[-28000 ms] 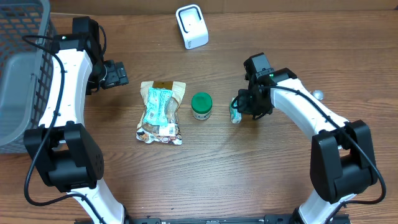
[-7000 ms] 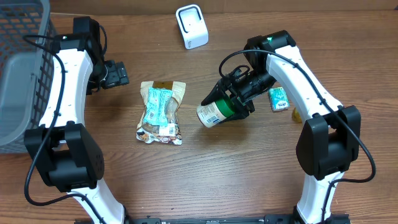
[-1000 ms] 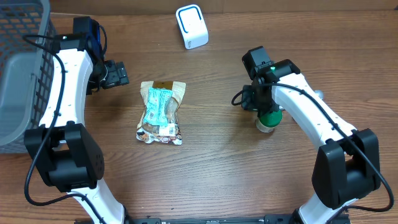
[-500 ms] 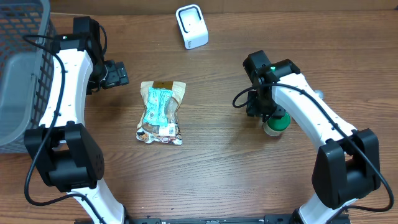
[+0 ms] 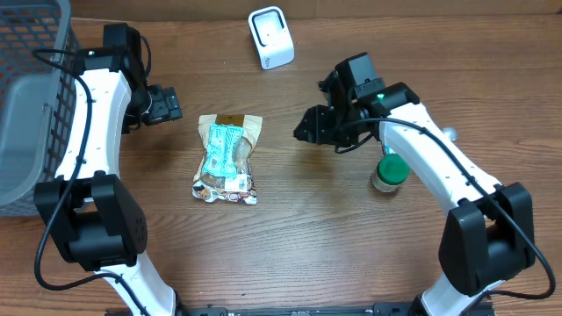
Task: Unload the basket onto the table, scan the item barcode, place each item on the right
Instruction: 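Move both grippers toward the PanTree bag from either side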
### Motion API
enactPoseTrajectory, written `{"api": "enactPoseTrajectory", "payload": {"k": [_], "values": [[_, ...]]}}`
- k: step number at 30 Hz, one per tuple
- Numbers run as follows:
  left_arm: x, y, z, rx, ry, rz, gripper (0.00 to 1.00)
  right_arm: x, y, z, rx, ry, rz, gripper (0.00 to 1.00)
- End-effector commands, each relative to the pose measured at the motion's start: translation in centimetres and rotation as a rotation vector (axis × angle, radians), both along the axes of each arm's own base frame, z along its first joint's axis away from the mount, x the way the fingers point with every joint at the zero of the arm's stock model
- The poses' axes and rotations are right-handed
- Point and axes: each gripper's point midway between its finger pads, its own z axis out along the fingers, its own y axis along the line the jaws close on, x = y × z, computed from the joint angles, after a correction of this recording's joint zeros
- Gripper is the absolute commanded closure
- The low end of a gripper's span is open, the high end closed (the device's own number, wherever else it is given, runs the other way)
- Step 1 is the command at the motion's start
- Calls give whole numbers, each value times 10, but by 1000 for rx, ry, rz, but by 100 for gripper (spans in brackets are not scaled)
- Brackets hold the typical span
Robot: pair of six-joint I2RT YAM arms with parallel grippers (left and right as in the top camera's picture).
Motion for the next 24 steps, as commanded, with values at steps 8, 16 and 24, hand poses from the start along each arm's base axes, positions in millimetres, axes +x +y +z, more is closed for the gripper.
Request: {"api": "enactPoseTrajectory", "payload": {"k": [8, 16, 24], "values": [[14, -2, 10, 2, -68, -15, 1, -6, 25, 18, 50, -50, 78, 40], [10, -51, 10, -255, -67, -184, 16, 1, 21, 16, 17, -80, 59, 40], [-28, -94, -25, -479, 40, -324, 74, 3, 17, 13, -9, -87, 47, 39]]}}
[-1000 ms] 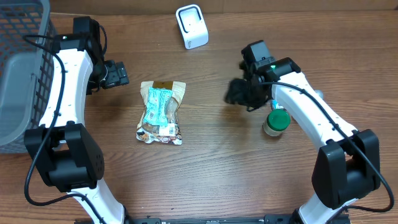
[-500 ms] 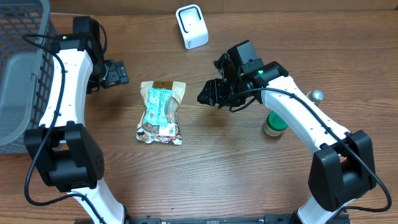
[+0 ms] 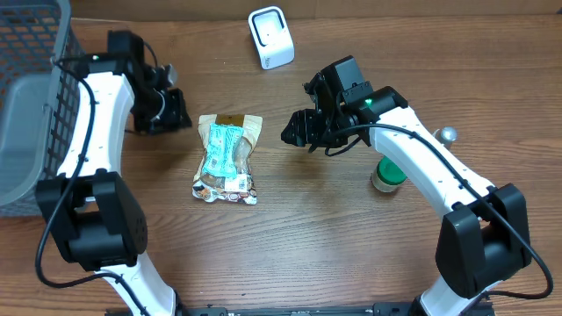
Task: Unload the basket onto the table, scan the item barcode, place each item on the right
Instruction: 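Move both grippers toward the PanTree bag from either side, then grasp the mint-green packet on the bag with both grippers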
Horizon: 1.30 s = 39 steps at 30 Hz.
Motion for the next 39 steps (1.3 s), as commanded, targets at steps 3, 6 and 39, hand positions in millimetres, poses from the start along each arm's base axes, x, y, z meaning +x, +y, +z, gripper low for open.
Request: {"api": "enactPoseTrajectory", "payload": {"k": [3, 6, 39], "values": [[-43, -39, -41, -163, 110, -94, 65, 7, -1, 12, -2, -42, -3, 39], [-52, -49, -56, -191, 125, -107, 62, 7, -1, 12, -2, -42, -3, 39], [-36, -107, 52, -594, -86, -331, 96, 3, 28, 53, 331, 10, 88, 1]]}}
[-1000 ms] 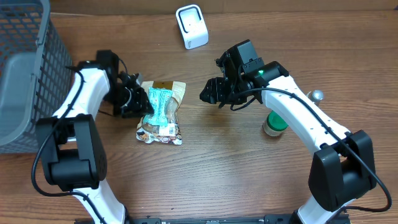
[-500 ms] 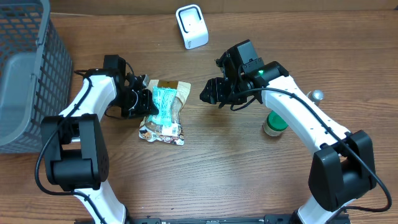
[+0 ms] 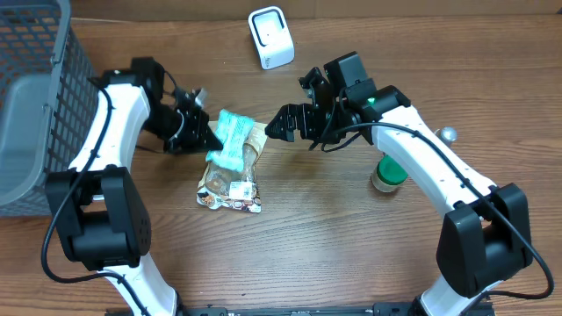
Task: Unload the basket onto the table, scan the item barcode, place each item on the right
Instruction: 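Grasp the mint-green packet on the bag with both grippers, then lift the mint-green packet up between both grippers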
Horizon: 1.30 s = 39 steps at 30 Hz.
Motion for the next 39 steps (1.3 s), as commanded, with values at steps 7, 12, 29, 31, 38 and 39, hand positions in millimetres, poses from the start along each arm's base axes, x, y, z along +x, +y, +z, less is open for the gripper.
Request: {"api": "enactPoseTrajectory", "payload": {"k": [7, 12, 29, 31, 38, 39], "values": [[5, -59, 84, -449, -249, -160, 96, 8, -1, 68, 375, 71, 47, 8], [0, -78, 94, -517, -283, -212, 96, 12, -5, 68, 378, 75, 32, 15], [-7, -101, 84, -467, -307, -312, 96, 12, -2, 70, 378, 49, 46, 95], [-7, -99, 80, -441, -305, -316, 96, 14, -4, 70, 379, 45, 42, 96], [-7, -91, 66, -352, -297, -333, 96, 17, -6, 69, 359, -74, 107, 96], [-7, -89, 64, -336, -294, -336, 96, 17, -6, 69, 358, -86, 115, 96]]}}
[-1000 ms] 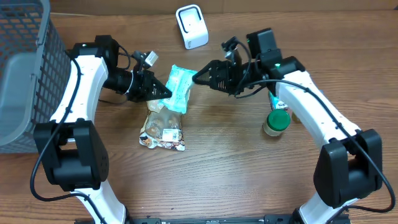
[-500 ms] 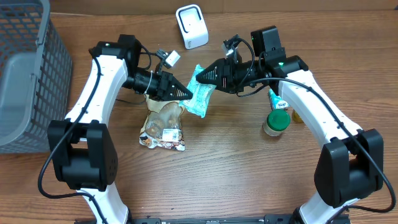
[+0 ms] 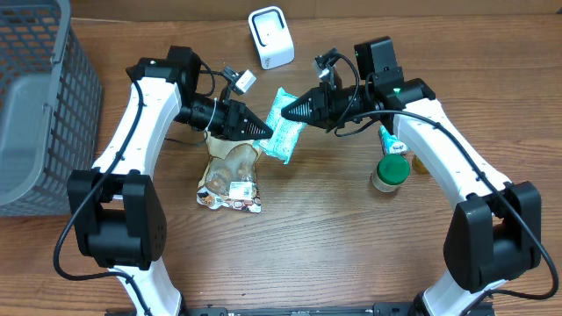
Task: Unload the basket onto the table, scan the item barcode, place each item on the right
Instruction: 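Lift the mint-green packet up between both grippers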
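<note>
A teal snack packet (image 3: 283, 132) hangs above the table between both grippers. My left gripper (image 3: 262, 130) reaches in from the left and is shut on the packet's lower left edge. From the right, my right gripper (image 3: 288, 110) has its tip at the packet's upper edge; whether it grips cannot be told. The white barcode scanner (image 3: 270, 37) stands at the back centre, beyond the packet. A brown pouch (image 3: 230, 175) lies flat on the table below the left gripper.
A grey wire basket (image 3: 39, 105) fills the left edge of the wooden table (image 3: 334, 246). A green-lidded jar (image 3: 389, 171) stands under the right arm, with a teal tube (image 3: 386, 140) just behind it.
The left gripper has moved right with the teal packet, which is now clear of the brown pouch. The right gripper's tip, then short of the packet, now touches its upper edge.
At first both grippers were apart and the teal packet lay on the brown pouch. Both then stood nearer the pouch. Later the left gripper had the packet lifted at the pouch's top. Now the packet hangs between both grippers, in front of the scanner.
</note>
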### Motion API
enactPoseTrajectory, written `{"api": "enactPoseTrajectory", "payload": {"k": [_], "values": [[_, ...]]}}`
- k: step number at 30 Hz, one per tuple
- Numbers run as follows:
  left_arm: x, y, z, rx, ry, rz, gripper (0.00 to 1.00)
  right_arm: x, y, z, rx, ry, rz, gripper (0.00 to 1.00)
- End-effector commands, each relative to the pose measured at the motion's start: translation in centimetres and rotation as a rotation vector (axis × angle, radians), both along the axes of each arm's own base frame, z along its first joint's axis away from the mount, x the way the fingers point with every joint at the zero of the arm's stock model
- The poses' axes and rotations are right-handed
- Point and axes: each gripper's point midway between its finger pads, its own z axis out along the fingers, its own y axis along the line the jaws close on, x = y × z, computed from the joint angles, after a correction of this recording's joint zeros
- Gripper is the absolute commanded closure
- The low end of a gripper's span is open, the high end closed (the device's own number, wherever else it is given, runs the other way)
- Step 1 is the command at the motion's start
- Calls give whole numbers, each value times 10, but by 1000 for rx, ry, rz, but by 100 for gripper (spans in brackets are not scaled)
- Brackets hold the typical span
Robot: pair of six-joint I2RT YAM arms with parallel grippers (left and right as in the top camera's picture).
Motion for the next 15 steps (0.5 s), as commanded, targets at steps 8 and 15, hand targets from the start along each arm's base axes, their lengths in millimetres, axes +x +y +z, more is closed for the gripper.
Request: {"api": "enactPoseTrajectory", "payload": {"k": [8, 15], "values": [[-12, 16, -9, 120, -95, -86, 70, -4, 2, 25, 81, -101, 80, 96], [-26, 9, 7, 9, -146, -157, 26, -15, 5, 36, 152, -82, 135, 96]]}}
